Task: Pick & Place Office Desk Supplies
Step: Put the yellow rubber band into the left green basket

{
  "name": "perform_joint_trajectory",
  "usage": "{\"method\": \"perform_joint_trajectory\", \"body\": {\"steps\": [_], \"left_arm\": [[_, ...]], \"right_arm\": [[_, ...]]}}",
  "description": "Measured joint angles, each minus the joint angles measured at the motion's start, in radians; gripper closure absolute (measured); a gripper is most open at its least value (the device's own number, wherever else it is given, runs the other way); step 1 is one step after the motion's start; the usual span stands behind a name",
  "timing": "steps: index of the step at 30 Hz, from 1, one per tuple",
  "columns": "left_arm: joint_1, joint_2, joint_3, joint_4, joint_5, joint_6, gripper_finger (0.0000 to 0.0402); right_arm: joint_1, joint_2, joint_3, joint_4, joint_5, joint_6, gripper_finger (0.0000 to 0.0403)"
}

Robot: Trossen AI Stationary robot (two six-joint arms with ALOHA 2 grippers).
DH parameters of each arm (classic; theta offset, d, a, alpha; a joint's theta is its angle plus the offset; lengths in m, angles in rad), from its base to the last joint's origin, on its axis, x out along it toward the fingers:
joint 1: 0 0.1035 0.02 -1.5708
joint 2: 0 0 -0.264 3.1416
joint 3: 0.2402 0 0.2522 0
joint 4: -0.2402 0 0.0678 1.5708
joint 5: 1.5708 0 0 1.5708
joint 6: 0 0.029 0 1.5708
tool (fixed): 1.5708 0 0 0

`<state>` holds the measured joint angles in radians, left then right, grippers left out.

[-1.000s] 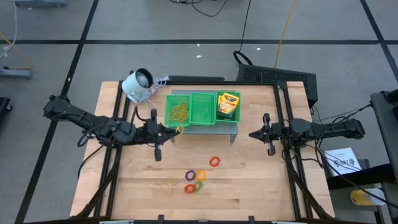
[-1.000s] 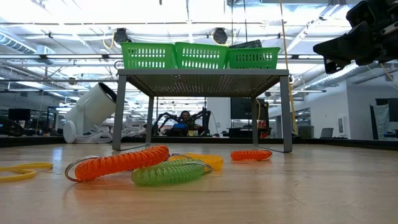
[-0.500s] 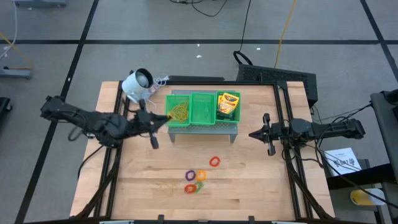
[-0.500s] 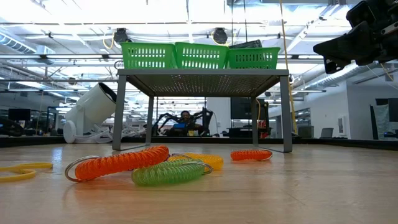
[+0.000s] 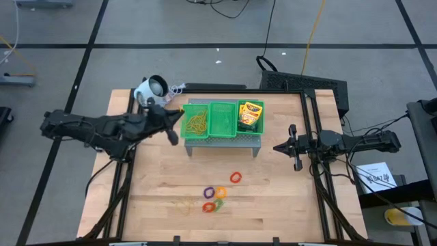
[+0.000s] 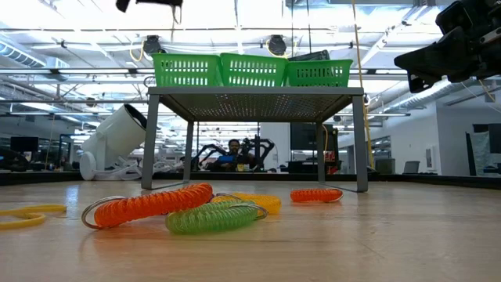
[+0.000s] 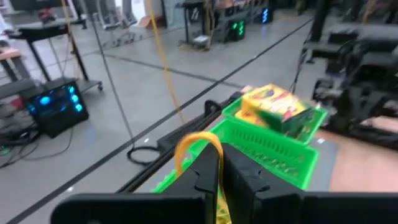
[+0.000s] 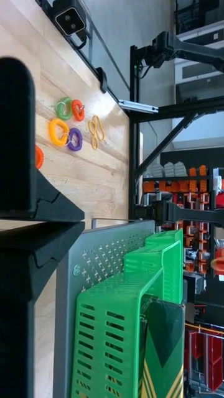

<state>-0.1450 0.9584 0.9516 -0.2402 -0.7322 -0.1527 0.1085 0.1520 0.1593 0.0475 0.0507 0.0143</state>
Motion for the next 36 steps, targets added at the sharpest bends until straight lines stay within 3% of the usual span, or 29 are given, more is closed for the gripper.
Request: {"method": "perform_joint_trajectory", "body": {"steps": [7, 13, 24, 36], "left_arm": [[0.051, 0.125, 0.0, 0.004, 0.002, -0.016, 0.0395], [0.076, 0.212, 0.0, 0.003, 0.017, -0.063, 0.0368], [0.079, 0.262, 0.0, -0.008, 0.034, -0.079, 0.0396], [0.079, 0.262, 0.0, -0.009, 0.033, -0.088, 0.0325]], "right_arm": [[0.0, 0.0, 0.0, 0.0, 0.0, 0.0, 0.0403], [0.0, 0.0, 0.0, 0.0, 0.0, 0.0, 0.0403], [0.0, 0.0, 0.0, 0.0, 0.0, 0.0, 0.0403], [0.0, 0.0, 0.0, 0.0, 0.0, 0.0, 0.0403]]}}
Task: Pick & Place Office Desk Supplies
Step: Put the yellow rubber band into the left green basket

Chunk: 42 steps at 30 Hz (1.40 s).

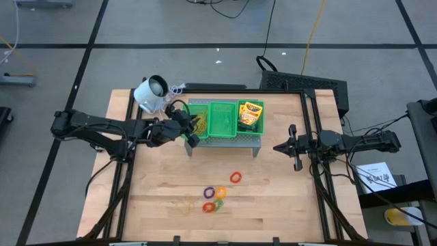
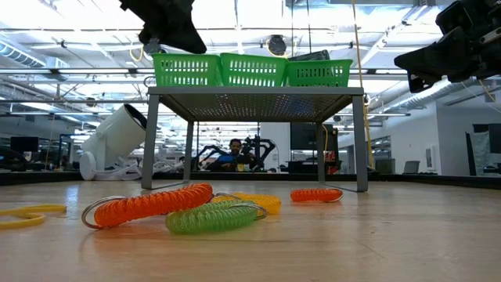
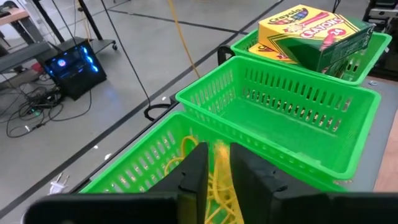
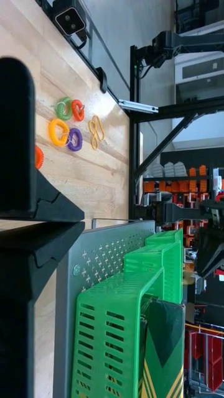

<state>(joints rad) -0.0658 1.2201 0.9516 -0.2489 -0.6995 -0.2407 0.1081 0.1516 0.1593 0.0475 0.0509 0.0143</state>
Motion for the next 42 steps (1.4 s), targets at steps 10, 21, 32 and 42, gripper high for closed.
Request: {"method": "perform_joint_trajectory", "body": {"steps": [10, 21, 32, 42], "left_arm": [[-0.002, -0.013, 0.0, -0.01, 0.021, -0.032, 0.0292], [-0.075, -0.156, 0.0, 0.049, 0.387, 0.028, 0.0286], [-0.191, -0.194, 0.0, 0.03, 0.758, -0.008, 0.0286], [-0.383, -0.046, 0.0, -0.021, 0.779, -0.174, 0.0286]], "right_arm": [[0.0, 0.0, 0.0, 0.0, 0.0, 0.0, 0.0403], [0.0, 0.0, 0.0, 0.0, 0.0, 0.0, 0.0403], [0.0, 0.0, 0.0, 0.0, 0.0, 0.0, 0.0403], [0.0, 0.0, 0.0, 0.0, 0.0, 0.0, 0.0403]]}}
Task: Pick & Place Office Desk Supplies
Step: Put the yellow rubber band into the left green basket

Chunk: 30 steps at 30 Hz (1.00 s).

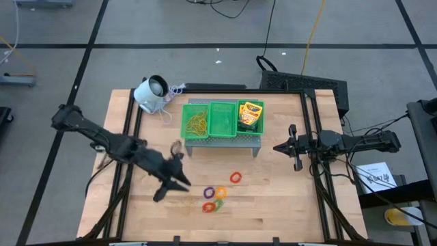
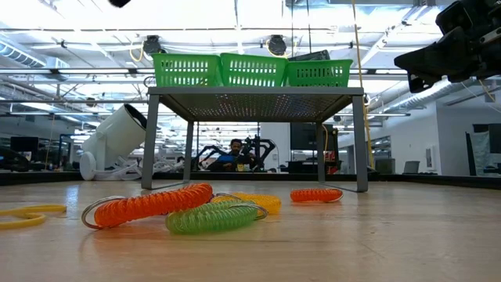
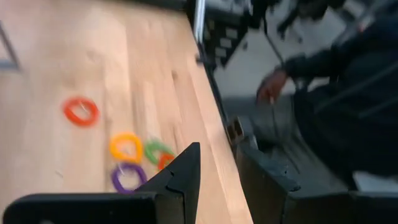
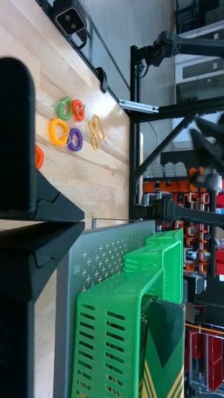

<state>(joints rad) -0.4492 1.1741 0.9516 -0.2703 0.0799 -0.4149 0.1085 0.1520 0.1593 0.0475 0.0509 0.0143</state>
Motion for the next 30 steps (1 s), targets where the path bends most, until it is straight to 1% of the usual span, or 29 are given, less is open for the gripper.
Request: {"method": "perform_joint_trajectory", "body": {"steps": [6, 10, 14, 18, 21, 25, 30], "left_arm": [[-0.119, 0.131, 0.0, 0.0, -0.001, -0.009, 0.0286], [-0.165, 0.237, 0.0, -0.023, -0.002, 0.057, 0.0286], [-0.201, 0.357, 0.0, -0.027, -0.001, 0.036, 0.0286], [-0.21, 0.457, 0.0, -0.071, -0.007, 0.042, 0.0286], [-0.202, 0.511, 0.0, -0.102, -0.044, 0.039, 0.0286], [-0.189, 0.567, 0.0, -0.093, -0.104, 0.037, 0.0286], [-0.188, 0.613, 0.004, -0.085, -0.115, 0.021, 0.0286]], "right_arm": [[0.0, 0.0, 0.0, 0.0, 0.0, 0.0, 0.0403], [0.0, 0.0, 0.0, 0.0, 0.0, 0.0, 0.0403], [0.0, 0.0, 0.0, 0.0, 0.0, 0.0, 0.0403], [0.0, 0.0, 0.0, 0.0, 0.0, 0.0, 0.0403], [0.0, 0.0, 0.0, 0.0, 0.0, 0.0, 0.0403], [0.0, 0.0, 0.0, 0.0, 0.0, 0.0, 0.0403], [0.0, 0.0, 0.0, 0.0, 0.0, 0.0, 0.0403]]}}
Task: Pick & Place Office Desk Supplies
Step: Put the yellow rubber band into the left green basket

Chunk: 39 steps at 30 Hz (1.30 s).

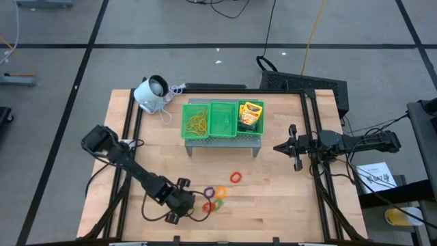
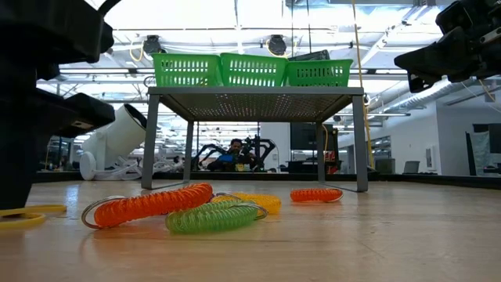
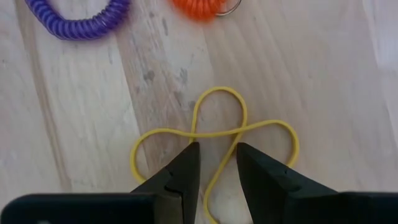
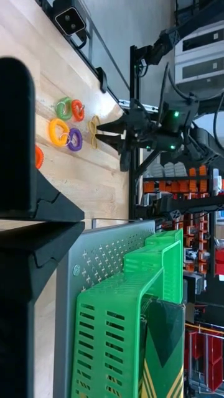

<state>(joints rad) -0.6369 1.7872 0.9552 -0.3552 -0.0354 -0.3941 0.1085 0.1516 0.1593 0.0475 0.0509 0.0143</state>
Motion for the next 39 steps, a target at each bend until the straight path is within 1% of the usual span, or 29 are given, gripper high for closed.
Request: {"method": "perform_joint_trajectory", "body": {"steps": [7, 12, 15, 19, 21, 26, 30, 33, 35, 39], "left_arm": [[-0.006, 0.019, -0.001, 0.017, -0.003, 0.0, 0.0286], [-0.025, 0.022, -0.001, 0.012, -0.029, 0.056, 0.0291], [-0.029, 0.022, -0.002, 0.012, -0.029, 0.078, 0.0316], [-0.03, 0.024, -0.002, 0.016, -0.015, 0.057, 0.0377], [-0.031, 0.024, -0.002, 0.019, -0.023, 0.042, 0.0394], [-0.036, 0.025, -0.002, 0.028, -0.113, -0.001, 0.0385], [-0.034, 0.019, -0.002, 0.024, -0.181, -0.011, 0.0397], [-0.013, 0.004, -0.008, 0.008, -0.319, -0.035, 0.0398], [0.002, -0.034, -0.011, -0.01, -0.393, -0.045, 0.0398], [0.014, -0.13, -0.006, 0.004, -0.426, -0.052, 0.0399]], "right_arm": [[0.0, 0.0, 0.0, 0.0, 0.0, 0.0, 0.0403], [0.0, 0.0, 0.0, 0.0, 0.0, 0.0, 0.0403], [0.0, 0.0, 0.0, 0.0, 0.0, 0.0, 0.0403], [0.0, 0.0, 0.0, 0.0, 0.0, 0.0, 0.0403], [0.0, 0.0, 0.0, 0.0, 0.0, 0.0, 0.0403], [0.0, 0.0, 0.0, 0.0, 0.0, 0.0, 0.0403], [0.0, 0.0, 0.0, 0.0, 0.0, 0.0, 0.0403], [0.0, 0.0, 0.0, 0.0, 0.0, 0.0, 0.0403], [0.0, 0.0, 0.0, 0.0, 0.0, 0.0, 0.0403], [0.0, 0.0, 0.0, 0.0, 0.0, 0.0, 0.0403]]}}
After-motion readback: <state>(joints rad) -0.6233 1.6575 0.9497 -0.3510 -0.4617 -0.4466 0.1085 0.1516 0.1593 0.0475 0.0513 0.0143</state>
